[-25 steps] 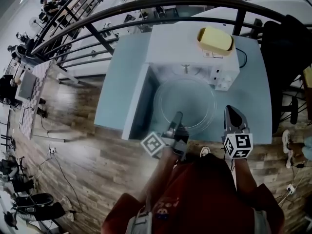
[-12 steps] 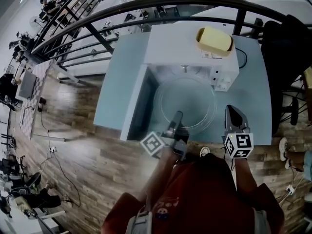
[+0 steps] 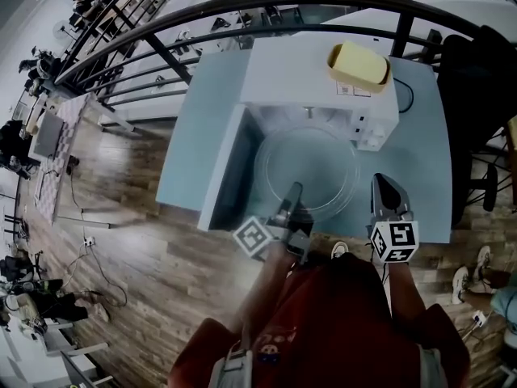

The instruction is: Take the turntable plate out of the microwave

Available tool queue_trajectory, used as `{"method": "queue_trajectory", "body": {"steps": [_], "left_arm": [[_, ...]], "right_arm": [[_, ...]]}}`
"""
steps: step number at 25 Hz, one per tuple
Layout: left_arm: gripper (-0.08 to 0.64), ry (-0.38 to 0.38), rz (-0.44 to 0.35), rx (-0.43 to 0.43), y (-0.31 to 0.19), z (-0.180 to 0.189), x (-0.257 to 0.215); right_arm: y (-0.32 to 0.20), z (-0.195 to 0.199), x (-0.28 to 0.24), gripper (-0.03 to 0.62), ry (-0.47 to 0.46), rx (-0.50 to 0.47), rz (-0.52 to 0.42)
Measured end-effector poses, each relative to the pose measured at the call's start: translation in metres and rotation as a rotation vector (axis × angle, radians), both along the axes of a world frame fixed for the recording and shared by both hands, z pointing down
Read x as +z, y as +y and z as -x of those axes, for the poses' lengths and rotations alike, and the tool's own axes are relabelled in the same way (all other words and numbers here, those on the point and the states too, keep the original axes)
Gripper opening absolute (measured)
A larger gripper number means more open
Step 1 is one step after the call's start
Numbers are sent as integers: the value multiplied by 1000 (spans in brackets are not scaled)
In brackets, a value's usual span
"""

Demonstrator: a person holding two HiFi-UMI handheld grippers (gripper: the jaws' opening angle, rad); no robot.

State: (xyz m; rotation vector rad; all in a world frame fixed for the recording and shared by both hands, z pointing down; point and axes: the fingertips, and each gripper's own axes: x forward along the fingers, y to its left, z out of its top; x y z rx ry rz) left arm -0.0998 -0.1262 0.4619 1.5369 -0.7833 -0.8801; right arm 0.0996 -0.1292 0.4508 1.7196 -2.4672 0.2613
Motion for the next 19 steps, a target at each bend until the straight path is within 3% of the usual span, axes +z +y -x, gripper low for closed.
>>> {"method": "queue_trajectory", "body": {"steps": [19], "left_arm": [[23, -9, 17, -29, 2, -13, 5]], "right_arm": [[4, -17, 5, 0, -12, -12, 17]]}}
